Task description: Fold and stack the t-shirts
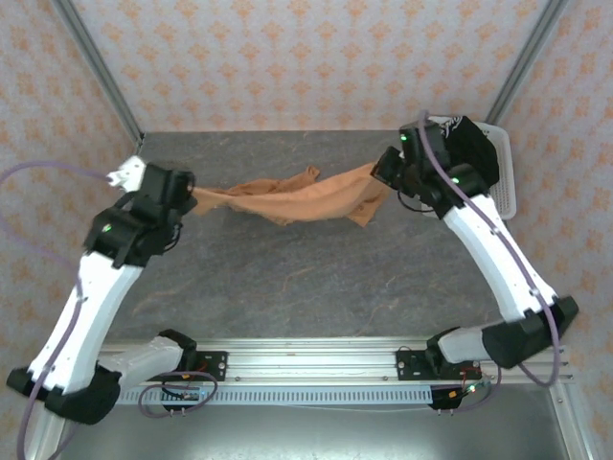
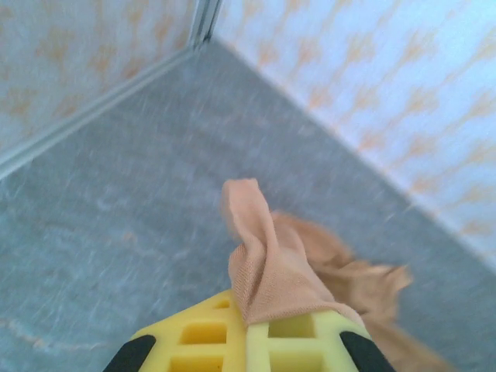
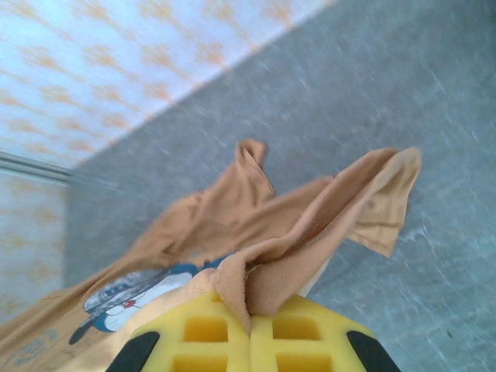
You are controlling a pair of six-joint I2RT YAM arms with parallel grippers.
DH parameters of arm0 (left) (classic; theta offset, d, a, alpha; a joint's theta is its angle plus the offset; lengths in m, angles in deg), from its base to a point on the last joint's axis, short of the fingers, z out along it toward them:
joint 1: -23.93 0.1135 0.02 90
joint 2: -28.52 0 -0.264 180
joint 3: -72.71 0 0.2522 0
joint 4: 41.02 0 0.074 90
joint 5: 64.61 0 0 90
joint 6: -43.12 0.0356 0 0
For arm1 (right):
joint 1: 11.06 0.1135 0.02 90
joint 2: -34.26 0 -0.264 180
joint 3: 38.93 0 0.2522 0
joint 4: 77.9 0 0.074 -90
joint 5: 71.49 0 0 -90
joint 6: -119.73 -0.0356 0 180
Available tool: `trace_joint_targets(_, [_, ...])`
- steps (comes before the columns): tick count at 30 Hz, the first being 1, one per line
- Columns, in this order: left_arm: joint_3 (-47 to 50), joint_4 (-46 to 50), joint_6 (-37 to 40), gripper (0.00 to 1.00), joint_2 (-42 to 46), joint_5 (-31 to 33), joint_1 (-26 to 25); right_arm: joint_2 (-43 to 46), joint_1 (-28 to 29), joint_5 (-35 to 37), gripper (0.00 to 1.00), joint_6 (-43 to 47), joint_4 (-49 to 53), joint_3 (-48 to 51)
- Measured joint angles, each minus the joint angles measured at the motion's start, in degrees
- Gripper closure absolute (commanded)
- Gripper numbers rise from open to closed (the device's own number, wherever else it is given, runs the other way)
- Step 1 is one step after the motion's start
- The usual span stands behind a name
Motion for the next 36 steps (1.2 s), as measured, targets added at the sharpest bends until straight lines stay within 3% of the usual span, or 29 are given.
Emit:
trace_joint_targets(6, [-11.02, -2.91, 3.43, 1.00, 6.91, 3.37, 0.00, 13.99, 0.00, -2.25, 1.00, 0.96, -4.15, 0.74])
trace_joint_targets(10, [-21.35, -5.01, 6.36, 1.00, 2.34, 3.30, 0.02, 13.55, -0.02, -5.22, 1.00, 0.66, -6.36, -3.56])
trace_joint_targets(13, [-29.46, -5.51, 8.09, 1.00, -6.58, 2.01, 2.34, 7.37, -0.50, -7.13, 1.00, -0.11, -8.37, -7.43])
trace_joint_targets(20, [-45.57, -5.42, 9.53, 1.00, -35.41, -12.72, 16.22, -17.77, -4.66, -12.17, 1.00, -1.90, -13.31, -18.18])
trace_joint_targets(25, [-56.02, -4.94, 10.56, 1.00, -49.62, -21.49, 21.90, -33.40, -8.24, -15.30, 1.00, -2.82, -13.07, -33.31])
trace_joint_targets(28, [-61.16, -5.49, 10.60, 1.00, -52.11, -25.38, 24.13, -40.22, -9.88, -16.37, 1.00, -2.93, -11.45, -46.21])
trace_joint_targets(32, [-63.34, -9.84, 11.02, 1.00, -48.83, -27.52, 24.72, -44.46, -12.15, -16.59, 1.00, -3.15, -9.75, -61.44])
trace_joint_targets(36, [-63.12, -12.92, 12.24, 1.00, -41.55, -28.55, 24.24, -43.85, -14.97, -16.55, 1.00, -3.58, -9.68, -67.25])
